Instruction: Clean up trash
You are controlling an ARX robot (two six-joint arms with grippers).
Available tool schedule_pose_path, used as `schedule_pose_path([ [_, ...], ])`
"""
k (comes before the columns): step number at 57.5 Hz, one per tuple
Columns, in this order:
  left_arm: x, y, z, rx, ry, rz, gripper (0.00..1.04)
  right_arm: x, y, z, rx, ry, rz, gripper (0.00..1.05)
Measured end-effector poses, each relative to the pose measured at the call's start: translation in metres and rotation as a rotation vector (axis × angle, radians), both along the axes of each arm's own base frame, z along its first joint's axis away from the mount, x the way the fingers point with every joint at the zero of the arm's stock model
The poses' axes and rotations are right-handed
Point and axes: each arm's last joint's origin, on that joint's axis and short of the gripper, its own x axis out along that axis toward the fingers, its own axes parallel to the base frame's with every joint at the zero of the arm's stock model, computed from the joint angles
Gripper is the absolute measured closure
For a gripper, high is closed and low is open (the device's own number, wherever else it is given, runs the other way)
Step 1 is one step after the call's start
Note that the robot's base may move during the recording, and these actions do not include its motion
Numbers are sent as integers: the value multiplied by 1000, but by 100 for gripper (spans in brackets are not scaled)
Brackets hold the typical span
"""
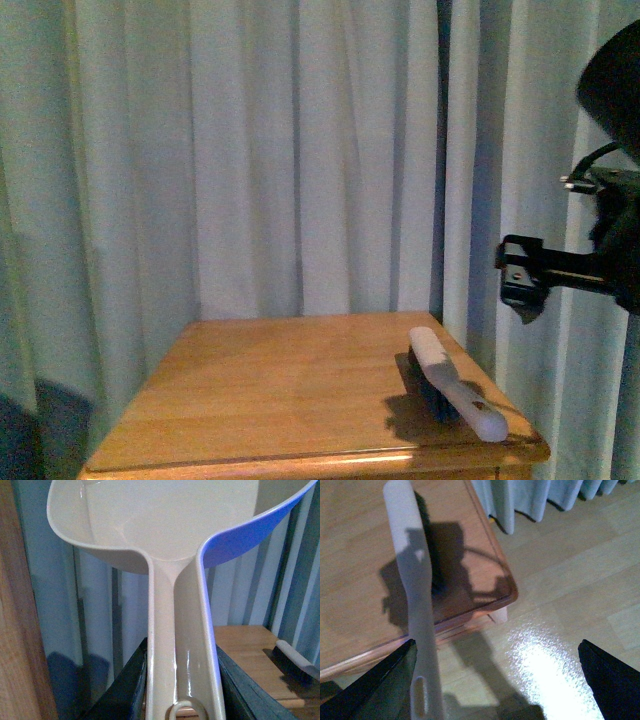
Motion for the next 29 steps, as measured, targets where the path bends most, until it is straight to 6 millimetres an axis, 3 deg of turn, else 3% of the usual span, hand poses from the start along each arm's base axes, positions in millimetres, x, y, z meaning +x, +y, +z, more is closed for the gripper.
schedule_pose_path([
  [11, 0, 0, 0, 0, 0, 0, 76, 27, 22, -21, 38, 78, -9, 7],
  [29, 0, 0, 0, 0, 0, 0, 76, 43, 44, -50, 61, 129, -4, 7],
])
